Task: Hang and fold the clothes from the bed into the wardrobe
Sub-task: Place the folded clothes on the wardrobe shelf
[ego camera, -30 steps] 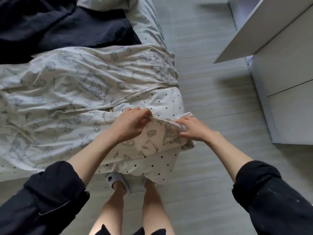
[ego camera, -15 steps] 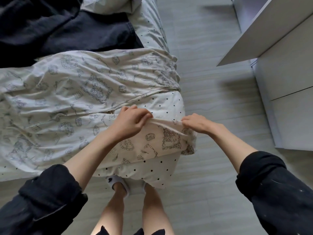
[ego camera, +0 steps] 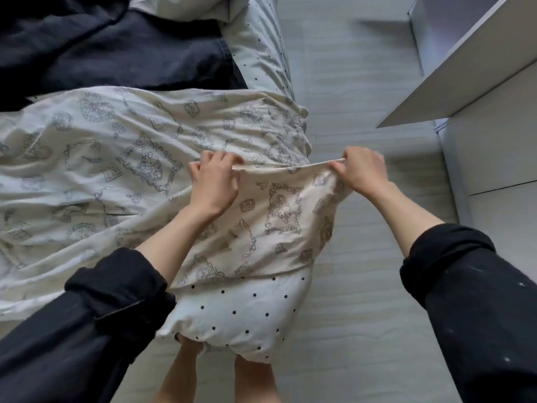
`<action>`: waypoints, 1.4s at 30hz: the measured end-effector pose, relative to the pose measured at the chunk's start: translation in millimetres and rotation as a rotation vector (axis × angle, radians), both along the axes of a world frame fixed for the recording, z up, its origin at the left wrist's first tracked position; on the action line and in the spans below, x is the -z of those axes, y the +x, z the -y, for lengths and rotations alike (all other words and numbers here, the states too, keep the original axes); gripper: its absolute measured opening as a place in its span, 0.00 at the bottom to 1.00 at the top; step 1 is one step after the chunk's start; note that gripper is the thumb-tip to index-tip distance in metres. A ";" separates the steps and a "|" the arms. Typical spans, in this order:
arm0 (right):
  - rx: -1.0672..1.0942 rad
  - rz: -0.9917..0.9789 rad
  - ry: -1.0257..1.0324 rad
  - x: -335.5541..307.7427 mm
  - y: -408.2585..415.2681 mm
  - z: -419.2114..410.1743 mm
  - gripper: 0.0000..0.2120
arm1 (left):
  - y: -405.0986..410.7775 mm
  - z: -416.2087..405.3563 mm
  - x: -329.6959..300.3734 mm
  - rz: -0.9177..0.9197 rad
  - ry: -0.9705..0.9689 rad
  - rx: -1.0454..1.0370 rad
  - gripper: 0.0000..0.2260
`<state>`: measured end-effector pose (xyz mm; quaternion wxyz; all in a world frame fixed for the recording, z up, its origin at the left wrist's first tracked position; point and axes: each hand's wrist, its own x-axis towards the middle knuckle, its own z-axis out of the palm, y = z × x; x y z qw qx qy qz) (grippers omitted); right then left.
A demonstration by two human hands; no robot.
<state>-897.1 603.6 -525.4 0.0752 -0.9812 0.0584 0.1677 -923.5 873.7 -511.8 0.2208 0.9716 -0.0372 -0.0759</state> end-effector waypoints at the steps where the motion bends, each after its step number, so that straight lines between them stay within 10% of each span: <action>1: 0.036 -0.007 0.020 9.7 5.0 -4.0 0.18 | -0.1 -1.1 6.9 -0.019 0.042 -0.009 0.15; 10: 0.858 -0.318 0.364 70.3 -112.5 -31.3 0.23 | -141.9 -0.3 32.4 -0.010 -0.012 0.368 0.09; 14: 1.402 -0.639 1.015 71.6 -149.2 -41.0 0.17 | -153.1 3.0 47.4 -0.046 0.175 0.458 0.15; 21: 1.683 -0.083 1.040 59.8 -142.2 -11.7 0.02 | -147.8 27.3 24.6 0.078 0.129 0.419 0.07; 28: 1.693 0.172 0.872 45.2 -160.5 13.3 0.12 | -161.2 47.3 29.4 0.062 0.011 0.440 0.12; 34: 1.590 -0.060 0.886 42.6 -175.8 -32.0 0.16 | -178.1 10.1 43.9 0.033 0.044 0.515 0.32; 42: 0.274 0.078 0.303 3.6 -193.7 -164.5 0.13 | -196.2 -134.8 35.4 0.016 0.267 0.269 0.34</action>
